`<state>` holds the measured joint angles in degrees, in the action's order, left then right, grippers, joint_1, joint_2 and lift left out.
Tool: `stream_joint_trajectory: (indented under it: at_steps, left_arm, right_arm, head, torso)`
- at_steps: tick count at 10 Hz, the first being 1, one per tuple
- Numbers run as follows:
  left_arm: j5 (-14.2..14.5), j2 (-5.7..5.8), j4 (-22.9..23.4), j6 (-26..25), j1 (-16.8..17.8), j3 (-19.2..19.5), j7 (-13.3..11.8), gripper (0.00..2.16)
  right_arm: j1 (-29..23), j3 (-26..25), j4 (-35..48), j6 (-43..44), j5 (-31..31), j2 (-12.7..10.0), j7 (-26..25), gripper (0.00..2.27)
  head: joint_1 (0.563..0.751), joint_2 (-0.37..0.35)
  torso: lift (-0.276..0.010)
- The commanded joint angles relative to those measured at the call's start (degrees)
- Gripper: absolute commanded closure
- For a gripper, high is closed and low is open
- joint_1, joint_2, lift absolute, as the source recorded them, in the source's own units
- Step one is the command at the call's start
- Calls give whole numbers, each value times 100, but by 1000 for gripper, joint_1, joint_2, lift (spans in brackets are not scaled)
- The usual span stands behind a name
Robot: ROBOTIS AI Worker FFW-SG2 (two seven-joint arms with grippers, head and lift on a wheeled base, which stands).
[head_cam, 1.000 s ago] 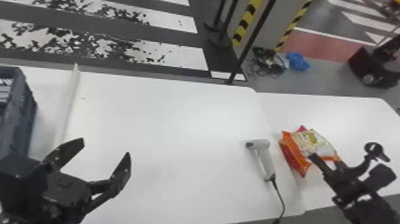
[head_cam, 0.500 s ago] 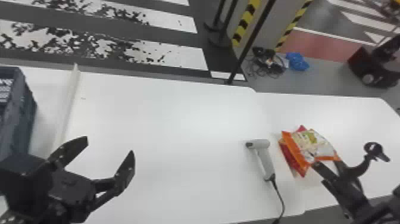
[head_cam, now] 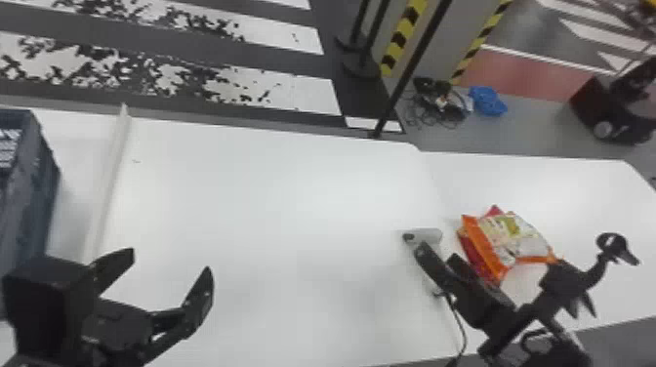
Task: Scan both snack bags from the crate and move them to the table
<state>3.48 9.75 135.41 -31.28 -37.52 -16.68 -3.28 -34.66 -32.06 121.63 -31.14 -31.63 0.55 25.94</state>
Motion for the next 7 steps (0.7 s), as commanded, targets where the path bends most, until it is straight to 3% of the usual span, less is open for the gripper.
stream_joint_trajectory:
  at_steps: [1, 3, 4, 5, 7]
  left_arm:
    - [-93, -8, 170, -50, -238, 112, -6, 70]
    - [56, -34, 135, 267, -590, 481, -199, 73]
    - [206, -60, -58, 864, -713, 763, -507, 76]
    - [505, -122, -216, 1040, -757, 1070, -594, 76]
    - [592, -148, -181, 1198, -1003, 1237, -551, 80]
  right_arm:
    - [-322, 1238, 440, 1061, 1159, -55, -467, 36]
    - [-550, 1827, 440, 1483, 1475, -60, -731, 43]
    - [-708, 1853, 291, 1782, 1432, -55, -731, 53]
    - [-972, 1844, 212, 2204, 1361, -46, -661, 53]
    - [-1605, 1677, 247, 2889, 939, -20, -335, 63]
  head:
    - [695, -350]
    - [695, -350]
    - [695, -312]
    - [695, -286]
    - [695, -239]
  torso:
    - [-87]
    - [-87]
    - [-87]
    - [-87]
    - [-87]
